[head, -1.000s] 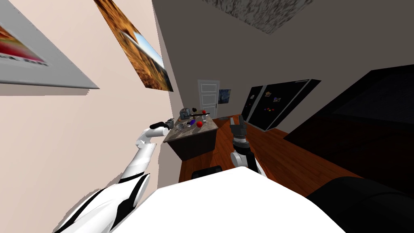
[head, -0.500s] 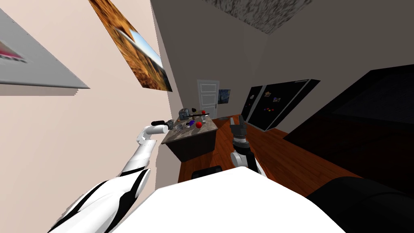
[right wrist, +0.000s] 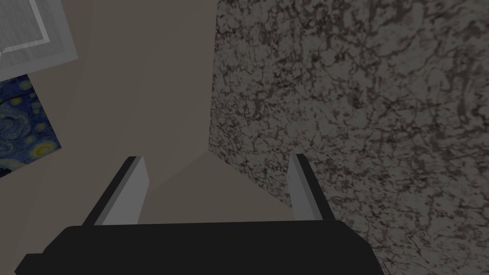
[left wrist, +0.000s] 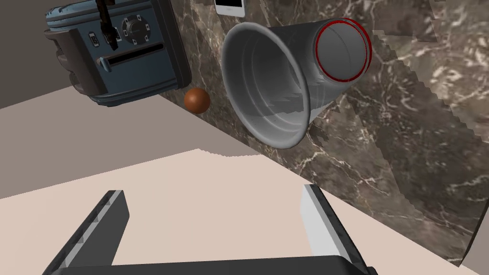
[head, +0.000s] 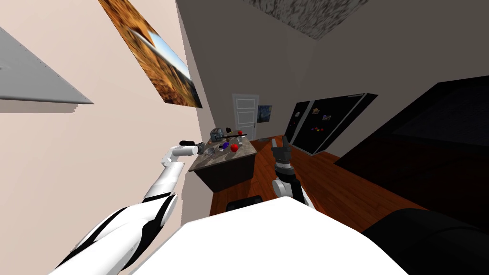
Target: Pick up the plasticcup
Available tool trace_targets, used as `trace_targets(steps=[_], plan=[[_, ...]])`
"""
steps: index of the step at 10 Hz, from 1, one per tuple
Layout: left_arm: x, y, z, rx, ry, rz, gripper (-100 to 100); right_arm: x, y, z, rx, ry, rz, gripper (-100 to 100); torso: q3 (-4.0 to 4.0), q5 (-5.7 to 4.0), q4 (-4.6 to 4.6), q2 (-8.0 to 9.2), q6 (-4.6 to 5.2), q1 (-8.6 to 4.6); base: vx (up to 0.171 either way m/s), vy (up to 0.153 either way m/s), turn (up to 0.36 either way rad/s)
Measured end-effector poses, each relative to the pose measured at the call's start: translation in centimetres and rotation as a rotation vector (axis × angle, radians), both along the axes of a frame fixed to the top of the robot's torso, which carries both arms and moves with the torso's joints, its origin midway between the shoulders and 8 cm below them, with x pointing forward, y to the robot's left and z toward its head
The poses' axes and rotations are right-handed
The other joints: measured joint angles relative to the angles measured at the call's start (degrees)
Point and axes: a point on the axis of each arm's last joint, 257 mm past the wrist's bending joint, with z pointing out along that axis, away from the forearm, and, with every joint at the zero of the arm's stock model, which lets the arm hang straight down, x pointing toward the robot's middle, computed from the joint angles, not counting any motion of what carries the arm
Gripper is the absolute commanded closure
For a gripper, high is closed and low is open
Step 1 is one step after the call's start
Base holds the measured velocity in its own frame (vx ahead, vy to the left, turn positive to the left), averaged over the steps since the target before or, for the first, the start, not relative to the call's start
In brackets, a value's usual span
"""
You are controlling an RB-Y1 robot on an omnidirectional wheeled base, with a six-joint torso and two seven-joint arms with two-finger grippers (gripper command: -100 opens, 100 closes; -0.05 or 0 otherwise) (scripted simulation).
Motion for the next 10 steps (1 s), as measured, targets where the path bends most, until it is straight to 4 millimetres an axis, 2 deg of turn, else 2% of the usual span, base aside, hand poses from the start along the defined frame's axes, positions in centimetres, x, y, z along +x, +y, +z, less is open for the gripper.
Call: trace_targets(steps=[10], plan=[[-3.5,2.5,-4.3,-0.024,0.335,0.08,-100,0.0,0.0,0.0,0.0,0.0,0.0,0,-0.05,0.0,-0.02,-0.07,0.0,-0.02,0.052,-0.013,-0.02]])
